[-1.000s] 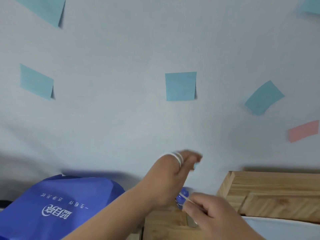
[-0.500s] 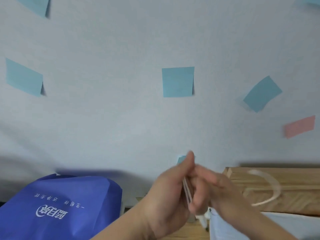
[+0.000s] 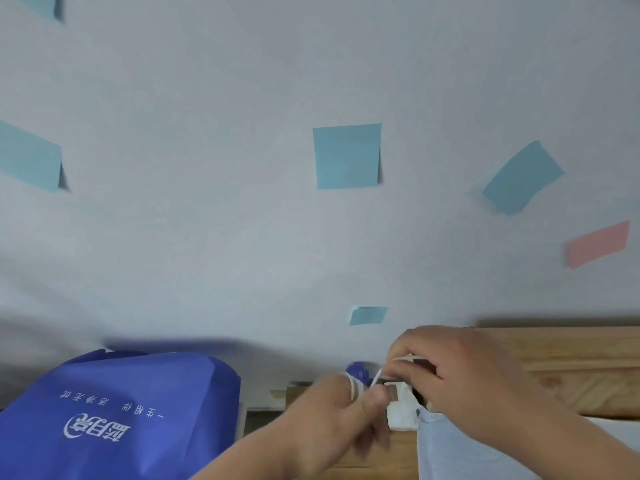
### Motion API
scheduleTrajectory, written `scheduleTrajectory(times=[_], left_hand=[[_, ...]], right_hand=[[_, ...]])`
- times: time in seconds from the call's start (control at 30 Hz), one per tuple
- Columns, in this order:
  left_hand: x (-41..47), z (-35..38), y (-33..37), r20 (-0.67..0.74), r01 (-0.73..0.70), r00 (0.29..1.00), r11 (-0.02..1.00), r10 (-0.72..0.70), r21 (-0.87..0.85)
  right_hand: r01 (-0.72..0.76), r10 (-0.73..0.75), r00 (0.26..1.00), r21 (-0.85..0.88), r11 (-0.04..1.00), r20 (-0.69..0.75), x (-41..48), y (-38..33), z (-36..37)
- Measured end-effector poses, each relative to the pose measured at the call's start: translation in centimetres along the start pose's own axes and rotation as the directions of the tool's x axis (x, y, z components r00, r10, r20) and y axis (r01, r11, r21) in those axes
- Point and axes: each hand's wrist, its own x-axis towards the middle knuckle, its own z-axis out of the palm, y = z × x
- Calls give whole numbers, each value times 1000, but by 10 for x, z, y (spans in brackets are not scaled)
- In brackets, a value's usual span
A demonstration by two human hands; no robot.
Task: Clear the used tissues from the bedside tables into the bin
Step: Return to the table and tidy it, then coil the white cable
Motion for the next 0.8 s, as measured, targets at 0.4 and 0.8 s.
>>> scheduleTrajectory(times=[0.4,0.8], left_hand=[[19,-18,43,-420,-326,907,657,16,-680],[1,8,13,-40,10,999,980,-18,-198]], right_hand=[[-395,146,909,694,601,391,-16,-26,81],[135,-139,990,143,981,19,-18,-3,7]])
